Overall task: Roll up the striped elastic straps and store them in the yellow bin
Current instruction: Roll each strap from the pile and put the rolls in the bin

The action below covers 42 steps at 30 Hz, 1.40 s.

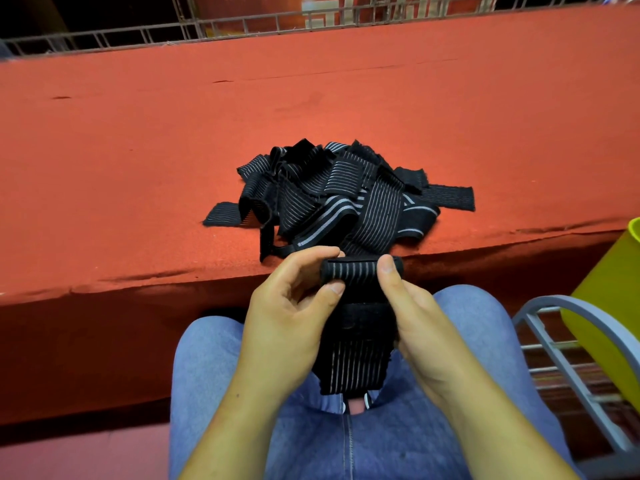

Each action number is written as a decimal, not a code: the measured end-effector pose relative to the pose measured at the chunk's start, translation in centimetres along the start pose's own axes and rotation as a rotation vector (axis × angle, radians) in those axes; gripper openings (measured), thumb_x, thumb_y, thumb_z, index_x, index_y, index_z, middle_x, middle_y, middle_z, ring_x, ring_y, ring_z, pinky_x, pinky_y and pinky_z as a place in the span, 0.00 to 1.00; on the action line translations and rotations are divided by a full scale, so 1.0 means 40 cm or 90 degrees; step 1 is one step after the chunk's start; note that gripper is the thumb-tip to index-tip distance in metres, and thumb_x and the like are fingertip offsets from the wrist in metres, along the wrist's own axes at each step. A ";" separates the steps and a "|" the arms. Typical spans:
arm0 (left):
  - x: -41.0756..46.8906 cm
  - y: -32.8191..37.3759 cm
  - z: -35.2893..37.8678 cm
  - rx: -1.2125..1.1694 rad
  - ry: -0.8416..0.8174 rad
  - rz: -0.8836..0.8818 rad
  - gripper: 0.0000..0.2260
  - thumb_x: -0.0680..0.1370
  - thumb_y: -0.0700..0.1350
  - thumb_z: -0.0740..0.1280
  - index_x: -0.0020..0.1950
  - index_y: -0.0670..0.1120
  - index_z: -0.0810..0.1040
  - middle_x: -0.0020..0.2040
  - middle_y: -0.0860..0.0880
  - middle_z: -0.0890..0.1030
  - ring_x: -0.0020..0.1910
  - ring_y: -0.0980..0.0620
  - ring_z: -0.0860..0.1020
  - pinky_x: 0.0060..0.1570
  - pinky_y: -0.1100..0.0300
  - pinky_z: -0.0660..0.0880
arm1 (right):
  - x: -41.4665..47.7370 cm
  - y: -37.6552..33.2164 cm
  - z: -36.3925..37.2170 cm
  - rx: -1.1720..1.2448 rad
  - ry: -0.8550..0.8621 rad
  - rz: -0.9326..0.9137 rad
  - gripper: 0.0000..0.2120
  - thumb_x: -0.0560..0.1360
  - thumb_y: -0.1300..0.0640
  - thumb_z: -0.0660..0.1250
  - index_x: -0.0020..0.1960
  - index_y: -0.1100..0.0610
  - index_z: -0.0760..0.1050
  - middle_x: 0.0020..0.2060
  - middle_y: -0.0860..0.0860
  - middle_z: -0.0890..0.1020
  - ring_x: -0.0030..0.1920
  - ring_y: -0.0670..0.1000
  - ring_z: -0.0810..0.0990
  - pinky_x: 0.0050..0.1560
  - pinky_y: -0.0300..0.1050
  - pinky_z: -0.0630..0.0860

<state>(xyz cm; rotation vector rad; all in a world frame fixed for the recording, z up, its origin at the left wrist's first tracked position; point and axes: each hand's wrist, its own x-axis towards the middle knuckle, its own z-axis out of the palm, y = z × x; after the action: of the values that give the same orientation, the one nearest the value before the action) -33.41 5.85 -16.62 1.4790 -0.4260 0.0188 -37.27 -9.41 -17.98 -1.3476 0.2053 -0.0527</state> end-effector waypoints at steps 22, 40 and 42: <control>-0.001 0.002 0.010 0.024 -0.008 -0.049 0.15 0.79 0.37 0.73 0.64 0.48 0.80 0.59 0.57 0.84 0.59 0.62 0.81 0.58 0.69 0.75 | 0.012 0.006 -0.017 0.053 0.035 -0.074 0.15 0.79 0.56 0.69 0.65 0.47 0.81 0.56 0.55 0.88 0.59 0.55 0.87 0.66 0.54 0.78; -0.005 0.003 0.008 0.002 0.013 -0.079 0.17 0.78 0.36 0.73 0.65 0.48 0.80 0.54 0.54 0.86 0.52 0.60 0.84 0.52 0.69 0.77 | 0.006 0.016 -0.012 -0.008 0.031 -0.138 0.17 0.78 0.48 0.68 0.60 0.56 0.83 0.53 0.54 0.89 0.56 0.52 0.88 0.55 0.44 0.82; -0.004 0.002 0.009 0.005 0.007 -0.077 0.17 0.78 0.36 0.72 0.65 0.48 0.80 0.55 0.55 0.87 0.54 0.59 0.84 0.53 0.69 0.77 | 0.006 0.017 -0.013 -0.008 0.030 -0.145 0.16 0.78 0.48 0.68 0.60 0.56 0.83 0.53 0.54 0.89 0.56 0.53 0.88 0.55 0.45 0.82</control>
<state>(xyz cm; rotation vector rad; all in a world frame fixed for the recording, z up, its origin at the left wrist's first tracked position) -33.66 5.56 -16.58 1.5088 -0.3265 -0.0678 -37.17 -9.81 -18.79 -1.3787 0.0918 -0.2750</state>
